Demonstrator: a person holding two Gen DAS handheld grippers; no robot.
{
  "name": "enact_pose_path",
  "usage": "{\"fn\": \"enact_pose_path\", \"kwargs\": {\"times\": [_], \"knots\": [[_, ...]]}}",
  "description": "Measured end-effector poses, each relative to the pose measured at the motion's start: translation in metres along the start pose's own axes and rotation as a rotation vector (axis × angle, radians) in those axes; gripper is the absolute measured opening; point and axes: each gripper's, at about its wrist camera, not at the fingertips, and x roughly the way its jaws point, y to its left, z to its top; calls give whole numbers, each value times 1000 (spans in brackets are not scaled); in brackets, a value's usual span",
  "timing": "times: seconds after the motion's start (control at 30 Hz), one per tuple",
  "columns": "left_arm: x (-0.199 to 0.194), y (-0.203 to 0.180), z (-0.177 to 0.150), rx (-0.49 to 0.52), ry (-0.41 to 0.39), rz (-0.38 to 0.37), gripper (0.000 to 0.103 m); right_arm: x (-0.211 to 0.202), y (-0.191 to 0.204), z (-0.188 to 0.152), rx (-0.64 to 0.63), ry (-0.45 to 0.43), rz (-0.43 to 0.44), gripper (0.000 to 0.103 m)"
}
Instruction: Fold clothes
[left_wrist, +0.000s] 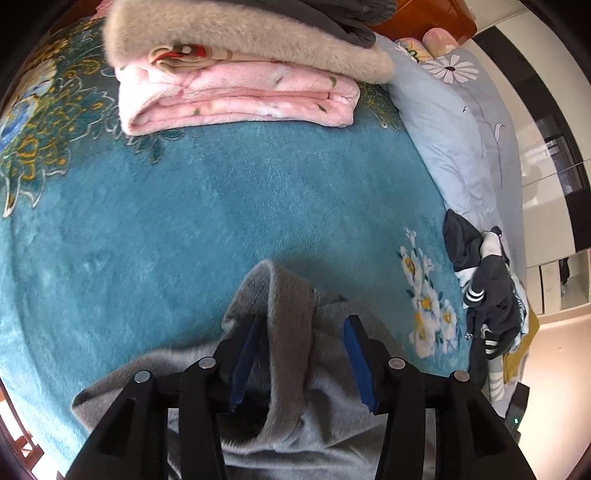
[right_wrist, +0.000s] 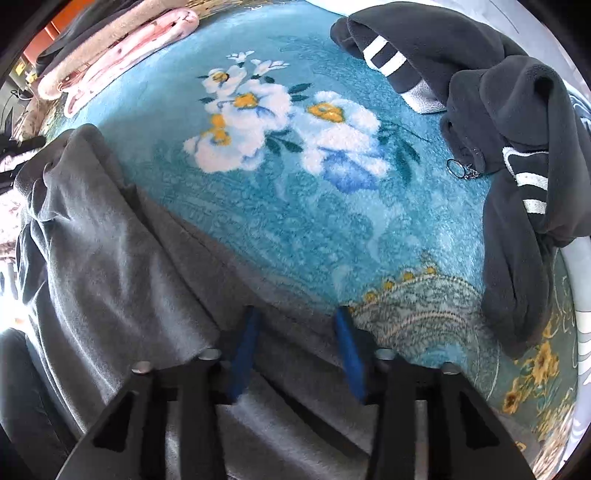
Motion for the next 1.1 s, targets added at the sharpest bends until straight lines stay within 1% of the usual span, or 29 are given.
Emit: {"fn": "enact_pose_path", "kwargs": {"times": [0.03,0.07,0.1,0.13,0.17,0.23,0.33,0.43,0.5,0.53,0.6,0.63,0.7,0.77,0.8,0.87,0.9,0.97,1.03,1.07,1.1], "knots": [[4,-2,3,1,12,7,51,-1,3,-2,-7,-2,-6,13],[9,-3,5,5,24,11,49,-2,7,-3,-19,-5,-17,8],[12,-5,7,14,29,26,42,-3,11,-5,-32,-8,-29,6],[15,-7,8,28,25,58,16,-6,13,-6,-31,-16,-36,6],[16,-9,9,45,23,83,7,-10,12,-7,-15,-32,-39,5],[14,-15,11,87,9,88,5,-18,10,-6,19,-64,-46,5],[2,-31,15,183,-43,83,5,-34,3,-2,46,-125,-85,4],[-15,-52,22,286,-134,75,5,-53,-9,5,74,-198,-167,4],[-19,-64,30,333,-163,97,6,-63,-24,13,128,-243,-203,4],[-16,-71,33,352,-160,120,6,-65,-29,17,148,-261,-218,4],[-4,-81,38,391,-142,191,6,-61,-35,24,153,-269,-240,4],[2,-85,40,406,-131,220,6,-57,-37,32,150,-259,-245,4],[14,-86,41,416,-98,253,6,-51,-46,41,149,-230,-246,4],[21,-82,42,400,-75,272,7,-41,-53,48,148,-201,-246,4],[23,-80,43,386,-68,276,9,-35,-53,51,151,-187,-244,4],[24,-76,44,356,-52,263,10,-26,-54,53,165,-164,-231,4],[23,-74,45,340,-43,252,12,-22,-55,54,171,-156,-227,4],[20,-71,46,317,-36,250,23,-20,-56,55,177,-153,-225,5],[12,-69,42,303,-50,241,51,-20,-58,56,184,-151,-223,5],[6,-67,41,290,-57,225,54,-20,-58,56,188,-152,-221,8],[2,-66,39,275,-64,217,56,-21,-60,56,195,-156,-217,16]]}}
